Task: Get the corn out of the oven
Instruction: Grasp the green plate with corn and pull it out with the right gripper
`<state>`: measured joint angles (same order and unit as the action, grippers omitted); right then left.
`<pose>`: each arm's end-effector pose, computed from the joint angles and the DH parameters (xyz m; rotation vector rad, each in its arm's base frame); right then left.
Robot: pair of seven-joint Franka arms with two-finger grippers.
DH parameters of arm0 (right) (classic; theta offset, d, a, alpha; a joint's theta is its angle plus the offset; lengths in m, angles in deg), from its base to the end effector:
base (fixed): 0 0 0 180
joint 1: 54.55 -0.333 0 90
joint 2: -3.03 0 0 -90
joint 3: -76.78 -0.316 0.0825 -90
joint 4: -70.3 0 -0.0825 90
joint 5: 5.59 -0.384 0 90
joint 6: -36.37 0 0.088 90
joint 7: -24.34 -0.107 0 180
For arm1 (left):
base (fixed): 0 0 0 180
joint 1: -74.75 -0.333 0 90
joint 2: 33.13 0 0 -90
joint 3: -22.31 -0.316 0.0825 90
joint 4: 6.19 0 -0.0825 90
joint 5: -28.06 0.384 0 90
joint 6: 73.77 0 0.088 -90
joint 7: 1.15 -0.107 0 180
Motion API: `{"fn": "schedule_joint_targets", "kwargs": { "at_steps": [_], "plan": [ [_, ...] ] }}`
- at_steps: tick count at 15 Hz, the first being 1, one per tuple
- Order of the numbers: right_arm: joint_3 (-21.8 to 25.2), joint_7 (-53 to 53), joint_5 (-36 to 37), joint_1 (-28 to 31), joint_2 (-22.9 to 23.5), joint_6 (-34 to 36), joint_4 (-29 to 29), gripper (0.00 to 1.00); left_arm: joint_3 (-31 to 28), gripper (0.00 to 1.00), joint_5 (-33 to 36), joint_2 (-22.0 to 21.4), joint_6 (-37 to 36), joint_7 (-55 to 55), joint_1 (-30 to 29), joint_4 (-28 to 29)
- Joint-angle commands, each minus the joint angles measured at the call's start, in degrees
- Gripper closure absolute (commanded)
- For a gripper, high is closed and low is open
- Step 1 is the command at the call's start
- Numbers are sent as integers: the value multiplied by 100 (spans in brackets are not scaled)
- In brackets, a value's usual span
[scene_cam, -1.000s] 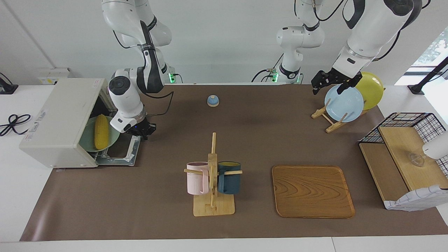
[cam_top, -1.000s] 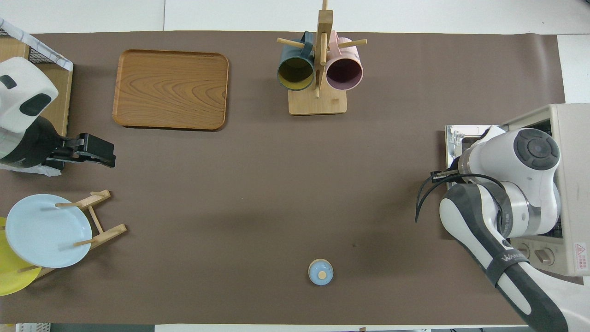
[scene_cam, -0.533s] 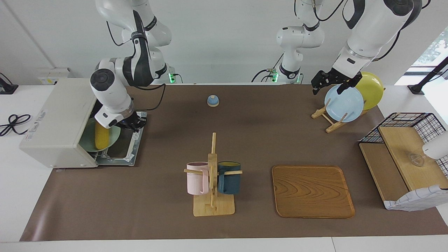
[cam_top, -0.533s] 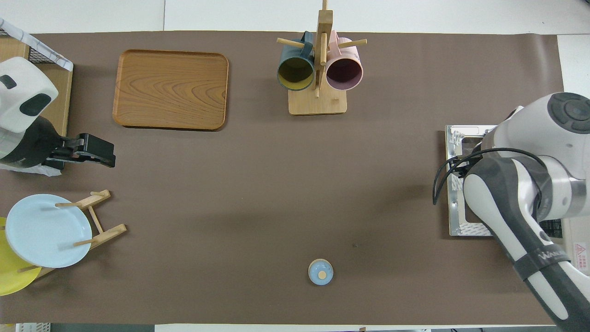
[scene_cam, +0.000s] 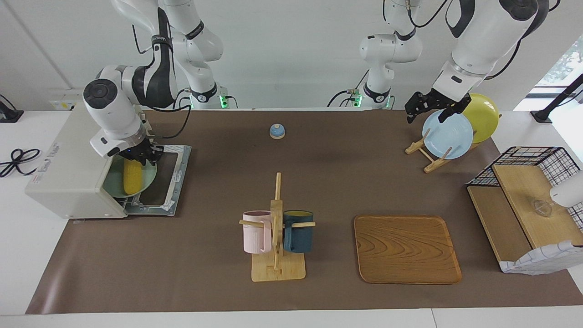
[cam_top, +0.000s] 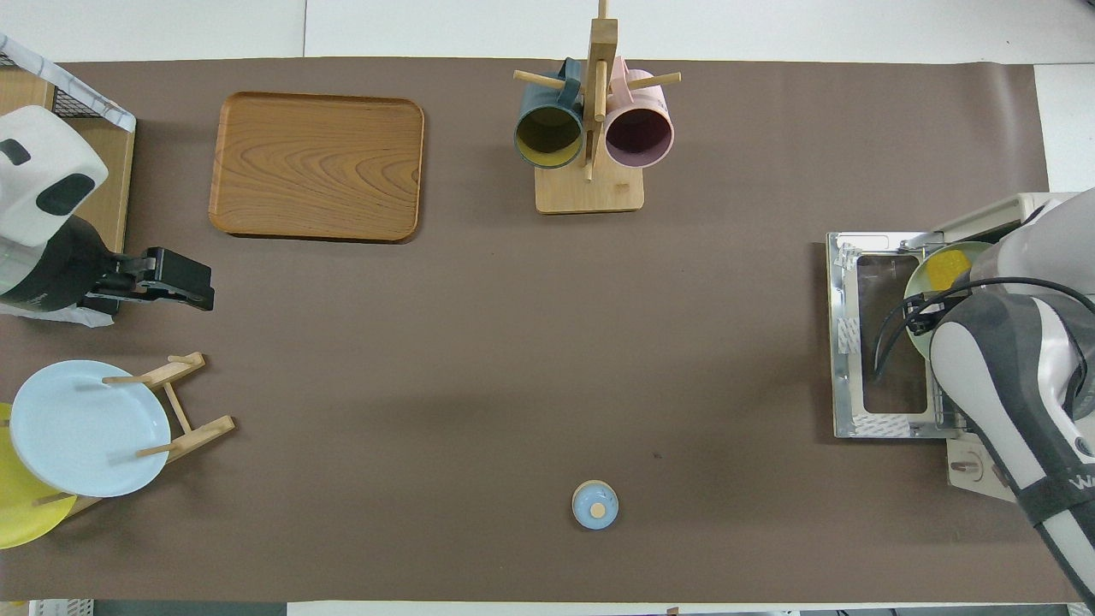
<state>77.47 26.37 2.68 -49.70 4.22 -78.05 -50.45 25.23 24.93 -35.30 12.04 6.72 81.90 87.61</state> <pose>0.5288 -0.0601 0.3970 3.0157 0.0107 -0.2104 0.5240 -0.0998 0.6082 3.1002 -0.0612 -0.1685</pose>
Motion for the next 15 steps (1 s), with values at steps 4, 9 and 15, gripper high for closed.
{"fn": "schedule_joint_targets", "kwargs": {
  "at_steps": [4, 9, 15],
  "plan": [
    [-42, 114, 61, 25, -233, -432, -449, 73, 42, 0, 84, -29, -47, -31, -55, -28],
    [-33, 246, 61, 42, -277, -942, -827, 73, 42, 0, 84, -29, -47, -31, -64, -28],
    [-25, 492, 96, 34, -277, -942, -844, 100, 42, 0, 84, -38, -55, -31, -55, -28]
  ]
}}
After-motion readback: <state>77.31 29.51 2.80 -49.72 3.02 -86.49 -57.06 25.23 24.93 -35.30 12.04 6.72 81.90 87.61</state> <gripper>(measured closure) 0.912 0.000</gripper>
